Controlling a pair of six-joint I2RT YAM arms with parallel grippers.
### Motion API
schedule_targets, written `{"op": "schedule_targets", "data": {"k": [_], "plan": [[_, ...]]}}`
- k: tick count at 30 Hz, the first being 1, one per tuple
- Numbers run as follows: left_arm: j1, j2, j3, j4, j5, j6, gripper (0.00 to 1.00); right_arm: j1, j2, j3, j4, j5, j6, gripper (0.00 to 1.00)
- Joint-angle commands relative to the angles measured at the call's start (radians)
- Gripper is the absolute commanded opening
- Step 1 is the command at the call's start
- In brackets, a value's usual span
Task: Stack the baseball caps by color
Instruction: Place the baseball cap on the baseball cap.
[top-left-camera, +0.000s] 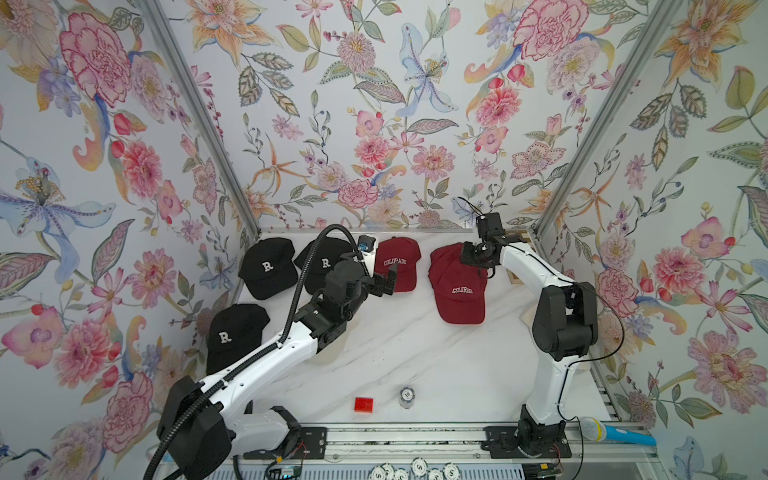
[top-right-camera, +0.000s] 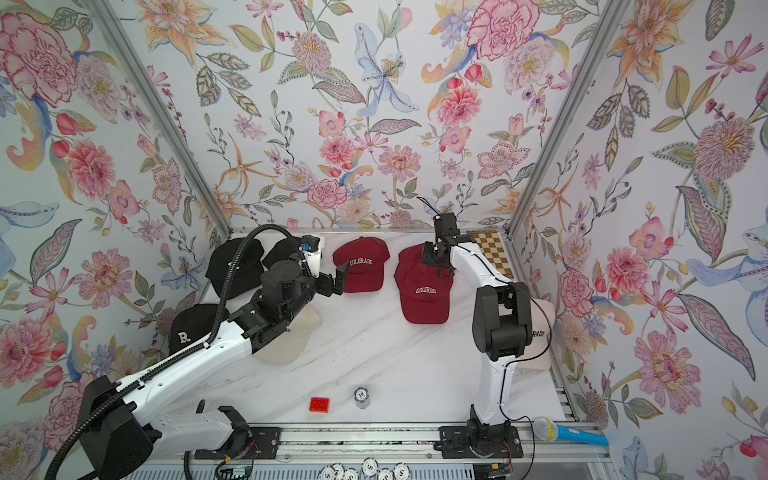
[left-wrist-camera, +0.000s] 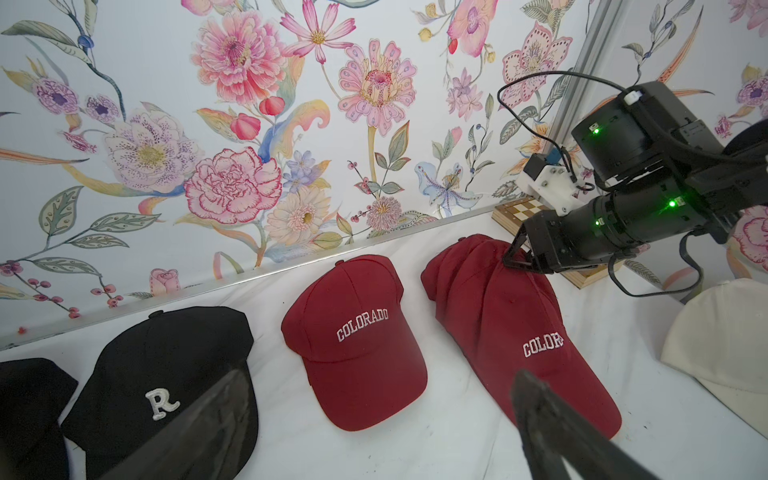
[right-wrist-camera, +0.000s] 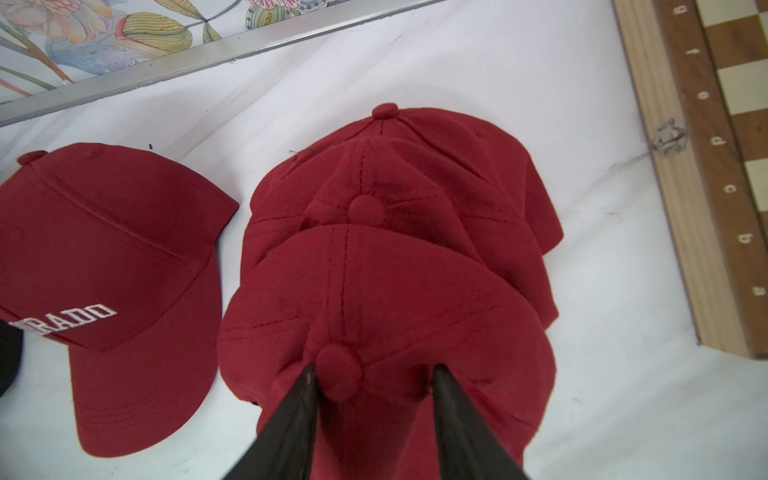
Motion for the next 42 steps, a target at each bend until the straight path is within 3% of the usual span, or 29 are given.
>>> {"op": "schedule_targets", "data": {"k": [1, 9, 20, 29, 42], "plan": [[0.008, -0.018, 0.018, -0.005, -0.022, 0.032, 1.0, 0.01, -0.008, -0.004, -0.013, -0.024, 0.008, 0.5], [0.015, -0.066, -0.018, 0.008, -0.025, 0.076, 1.0, 0.032, -0.074, 0.019, -0.016, 0.018, 0.012, 0.59], [0.02, -0.136, -0.054, -0.016, -0.052, 0.074, 1.0, 0.033, -0.012, 0.083, -0.019, 0.044, -0.004, 0.6], [0.019, -0.142, -0.056, -0.033, -0.078, 0.064, 1.0, 0.025, 0.138, 0.215, -0.015, 0.058, -0.031, 0.6], [0.02, -0.132, -0.058, -0.037, -0.106, 0.067, 1.0, 0.025, 0.228, 0.198, -0.019, 0.065, -0.02, 0.58]]}}
